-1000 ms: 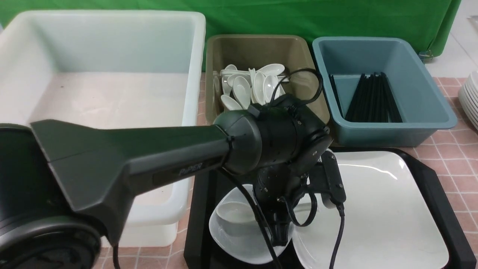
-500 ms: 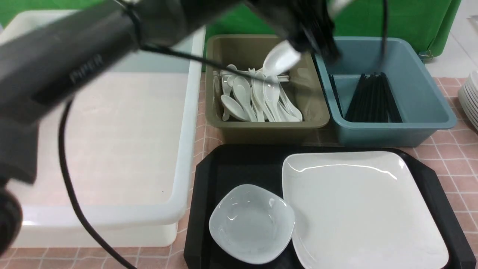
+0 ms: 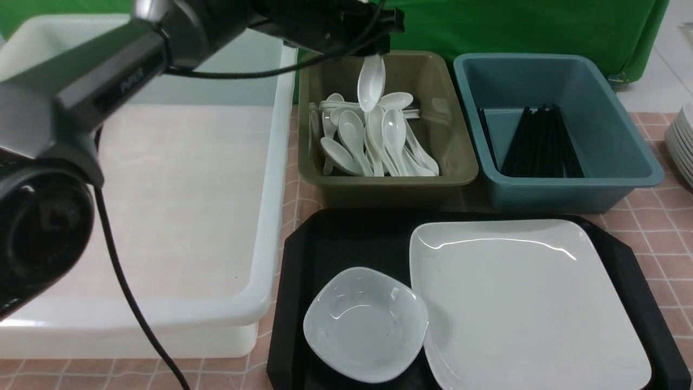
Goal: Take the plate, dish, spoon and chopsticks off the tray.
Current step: Use the left arm to put the soup spoon into the small storage box in the middle, then use the left arm to grab a small plate from the dinner plate
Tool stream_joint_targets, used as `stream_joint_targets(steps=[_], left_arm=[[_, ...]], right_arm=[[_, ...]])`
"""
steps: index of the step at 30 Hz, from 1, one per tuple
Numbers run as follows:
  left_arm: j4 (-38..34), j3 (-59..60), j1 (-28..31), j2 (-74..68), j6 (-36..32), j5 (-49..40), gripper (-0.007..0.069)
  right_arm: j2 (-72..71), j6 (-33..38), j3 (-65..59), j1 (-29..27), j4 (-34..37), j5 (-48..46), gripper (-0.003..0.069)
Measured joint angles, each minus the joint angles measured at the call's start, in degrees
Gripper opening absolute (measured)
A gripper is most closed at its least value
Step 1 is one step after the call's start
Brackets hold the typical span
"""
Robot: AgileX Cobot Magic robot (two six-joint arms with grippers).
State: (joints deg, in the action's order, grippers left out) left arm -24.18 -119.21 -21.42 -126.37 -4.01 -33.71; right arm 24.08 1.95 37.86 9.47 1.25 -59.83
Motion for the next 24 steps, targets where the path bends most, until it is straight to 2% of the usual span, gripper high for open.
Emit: stream_joint_targets(steps=[2, 3, 4, 6, 8, 10, 14, 16, 19, 22, 24], left_arm=[[-0.04, 0.00, 0.00, -0.15, -0.06, -0.88, 0.0340], [-0.04, 0.00, 0.00, -0.15, -0.06, -2.70, 0.0401], [-0.04, 0.00, 0.00, -0.05, -0.06, -4.08, 0.0431], [0.21, 0.00, 0.06, 0.37, -0.06, -6.82, 0.0461], [0.26, 0.00, 0.06, 0.99, -0.06, -9.27, 0.0458], [0.26, 0.00, 0.06, 2.59, 0.06, -12.26, 0.0392], [0.44, -1.12, 0.06, 6.23, -0.57, -20.49, 0.0158], [0.37, -1.64, 0.06, 8.76, -2.96, -26.15, 0.0052], [-0.15, 0.34, -0.76, 12.67, -5.07, -33.54, 0.0002], [0.04, 4.98, -2.43, 15.42, -5.62, -34.74, -0.0004], [0.16, 12.51, -5.13, 17.06, -6.13, -35.76, -0.0004]], right_arm=[[0.00, 0.00, 0.00, 0.00, 0.00, 0.00, 0.0238], [0.00, 0.00, 0.00, 0.00, 0.00, 0.00, 0.0239], [0.00, 0.00, 0.00, 0.00, 0.00, 0.00, 0.0239], [0.00, 0.00, 0.00, 0.00, 0.00, 0.04, 0.0239], [0.00, 0.00, 0.00, 0.00, 0.00, 0.04, 0.0239], [0.00, 0.00, 0.00, 0.00, 0.00, 0.04, 0.0239], [0.00, 0.00, 0.00, 0.00, 0.00, 0.04, 0.0239], [0.00, 0.00, 0.00, 0.00, 0.00, 0.04, 0.0239], [0.00, 0.00, -0.05, 0.00, 0.04, 0.26, 0.0239], [0.00, 0.00, -0.05, 0.00, -0.04, 0.30, 0.0239], [0.00, 0.00, -0.05, 0.00, 0.02, 0.30, 0.0239]])
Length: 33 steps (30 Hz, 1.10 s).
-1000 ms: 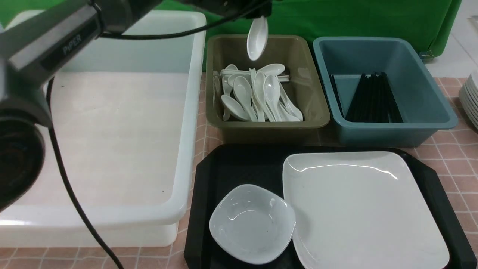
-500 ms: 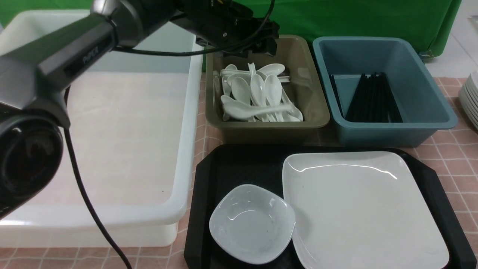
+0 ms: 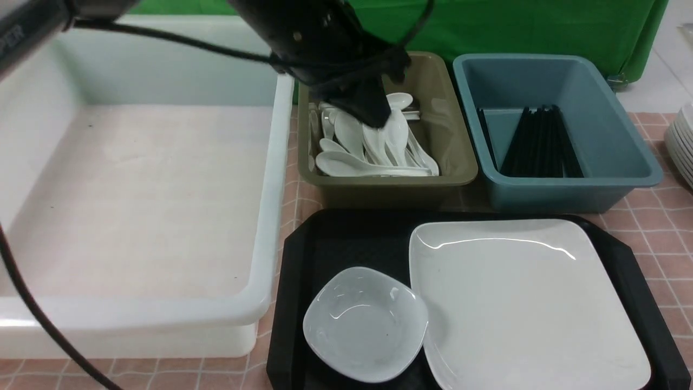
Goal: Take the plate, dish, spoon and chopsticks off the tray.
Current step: Use the left arm to grab a small plate from the dinner plate
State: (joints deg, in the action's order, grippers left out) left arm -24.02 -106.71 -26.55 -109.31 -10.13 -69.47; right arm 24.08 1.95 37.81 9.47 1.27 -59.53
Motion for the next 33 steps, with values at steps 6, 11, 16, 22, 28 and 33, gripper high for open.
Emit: stream_joint_targets(steps=[6, 11, 16, 22, 28, 33], left_arm=[[4.62, 8.78, -6.29, -1.94, -2.33, -0.78, 0.0021], [20.97, 9.38, -13.09, -4.72, -7.52, 0.93, 0.0114], [29.14, 9.38, -16.60, -6.49, -20.52, 3.24, 0.0234], [30.68, 9.38, -17.06, -8.58, -34.53, 9.09, 0.0357], [31.54, 9.38, -17.06, -10.92, -39.60, 8.57, 0.0367], [31.60, 9.38, -17.06, -13.48, -43.98, 8.94, 0.0351]], right_arm=[[0.00, 0.00, 0.00, 0.00, 0.00, 0.02, 0.0239], [0.00, 0.00, 0.00, 0.00, 0.00, 0.23, 0.0239], [0.00, 0.00, 0.00, 0.00, 0.00, 0.46, 0.0239], [0.00, 0.00, 0.00, 0.00, 0.00, 0.46, 0.0239], [0.00, 0.00, 0.00, 0.00, 0.00, 0.51, 0.0239], [0.00, 0.00, 0.00, 0.00, 0.00, 0.59, 0.0239]])
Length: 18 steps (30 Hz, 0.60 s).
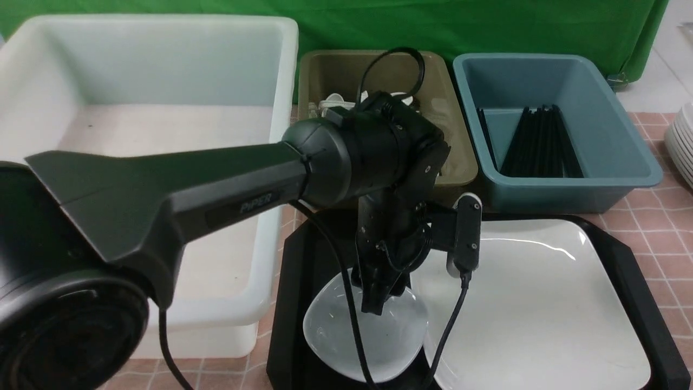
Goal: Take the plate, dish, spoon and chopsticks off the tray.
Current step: Use the left arm to grab a small plate from the dinner plate
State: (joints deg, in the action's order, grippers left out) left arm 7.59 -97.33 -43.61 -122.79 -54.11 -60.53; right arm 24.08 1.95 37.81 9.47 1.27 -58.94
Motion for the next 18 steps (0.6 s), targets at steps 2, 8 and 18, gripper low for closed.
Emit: stream_joint_targets(steps=[2, 8, 18], left_arm=[[0.00, 0.00, 0.00, -0.61, -1.37, 0.37, 0.0347], [0.20, 0.00, 0.00, -1.72, -4.12, 0.05, 0.0320], [0.67, 0.00, 0.00, 0.33, -4.12, -2.74, 0.0132]], right_arm=[[0.00, 0.00, 0.00, 0.00, 0.00, 0.00, 0.0239], [0.00, 0.00, 0.00, 0.00, 0.00, 0.05, 0.0239], [0.00, -0.16, 0.00, 0.00, 0.00, 0.05, 0.0239]])
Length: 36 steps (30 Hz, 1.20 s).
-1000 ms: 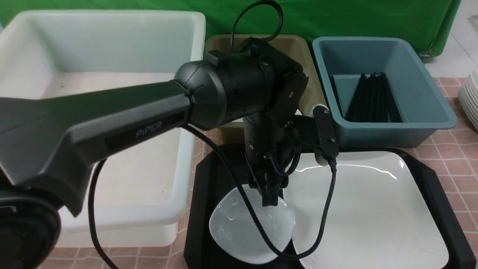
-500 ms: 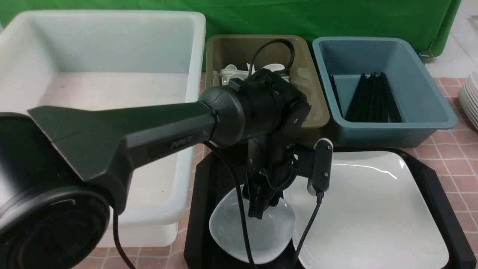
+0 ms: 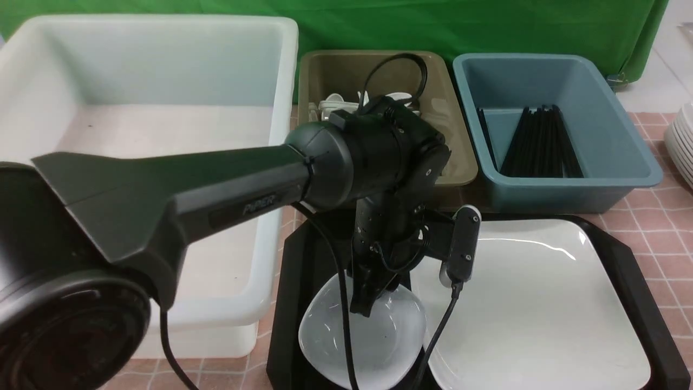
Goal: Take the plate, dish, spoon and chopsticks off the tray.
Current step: Use the left arm to grab a small plate from the dinner plate, then use the left arm to put the small plate into the large storage box on the left
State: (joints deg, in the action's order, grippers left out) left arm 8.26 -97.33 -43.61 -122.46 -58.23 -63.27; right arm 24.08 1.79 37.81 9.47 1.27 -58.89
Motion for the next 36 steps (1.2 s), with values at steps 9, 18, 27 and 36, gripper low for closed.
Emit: stream_joint_targets(steps=[9, 18, 27, 36], left_arm=[[-2.16, -2.84, 0.00, 5.06, 3.01, -3.15, 0.0037], [-7.38, -16.73, 0.00, 12.93, 15.14, -6.41, 0.0017], [-0.06, -22.23, 7.69, 23.81, 38.16, -6.52, 0.0017], [-28.03, -1.34, 47.49, 33.71, 50.21, -6.39, 0.0017]], right_arm=[[0.00, 0.00, 0.00, 0.00, 0.00, 0.45, 0.0239], [0.00, 0.00, 0.00, 0.00, 0.00, 0.49, 0.0239], [0.00, 0.00, 0.00, 0.00, 0.00, 0.63, 0.0239], [0.00, 0.00, 0.00, 0.00, 0.00, 2.02, 0.0239]])
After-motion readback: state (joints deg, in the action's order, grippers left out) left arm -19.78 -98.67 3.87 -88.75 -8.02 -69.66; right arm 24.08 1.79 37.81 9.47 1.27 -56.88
